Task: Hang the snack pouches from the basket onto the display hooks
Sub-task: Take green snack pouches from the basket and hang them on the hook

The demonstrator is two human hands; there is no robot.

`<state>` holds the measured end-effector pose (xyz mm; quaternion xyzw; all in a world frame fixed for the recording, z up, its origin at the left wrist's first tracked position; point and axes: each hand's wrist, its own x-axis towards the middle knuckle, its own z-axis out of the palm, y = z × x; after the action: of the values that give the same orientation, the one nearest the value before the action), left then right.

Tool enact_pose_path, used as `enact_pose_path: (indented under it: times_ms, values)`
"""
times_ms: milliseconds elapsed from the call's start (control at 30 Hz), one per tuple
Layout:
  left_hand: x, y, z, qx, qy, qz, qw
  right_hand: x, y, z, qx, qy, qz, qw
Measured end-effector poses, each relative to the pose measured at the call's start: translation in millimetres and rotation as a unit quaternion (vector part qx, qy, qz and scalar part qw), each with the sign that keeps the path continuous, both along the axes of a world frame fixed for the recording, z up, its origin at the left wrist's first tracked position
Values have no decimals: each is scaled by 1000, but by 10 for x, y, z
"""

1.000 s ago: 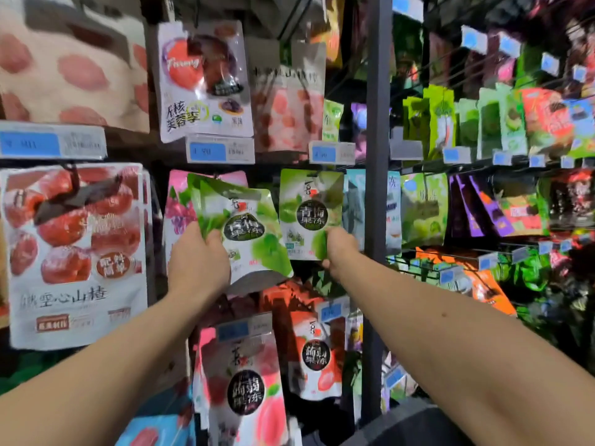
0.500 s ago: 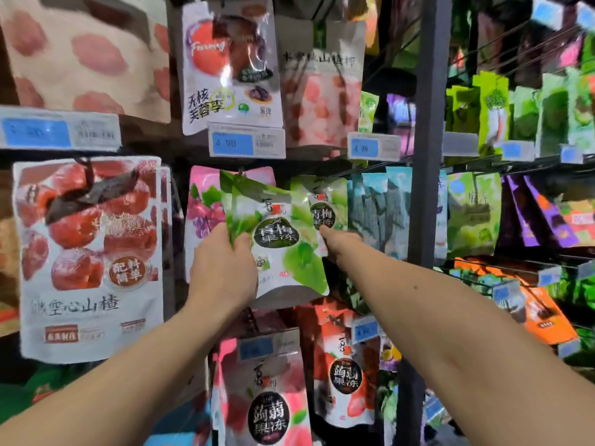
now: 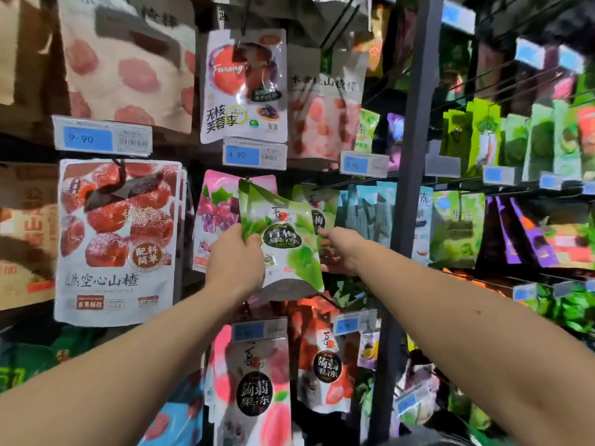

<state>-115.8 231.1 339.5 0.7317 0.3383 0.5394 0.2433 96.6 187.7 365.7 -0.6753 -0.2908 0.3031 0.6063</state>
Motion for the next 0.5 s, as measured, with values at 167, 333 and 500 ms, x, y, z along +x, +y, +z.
enact_pose_path:
  times_ms: [167,333,500]
  values:
    - [208,-265,8,-34,-3,17,999,-239,-546,-4,23,26,100,994]
    - [358,-521,116,-47,0,20,999,-371,-931,13,14,-25,62,998]
    - [401,-630,169,-38,-5,-12,999,-309,-1059,60,51,-24,-34,998]
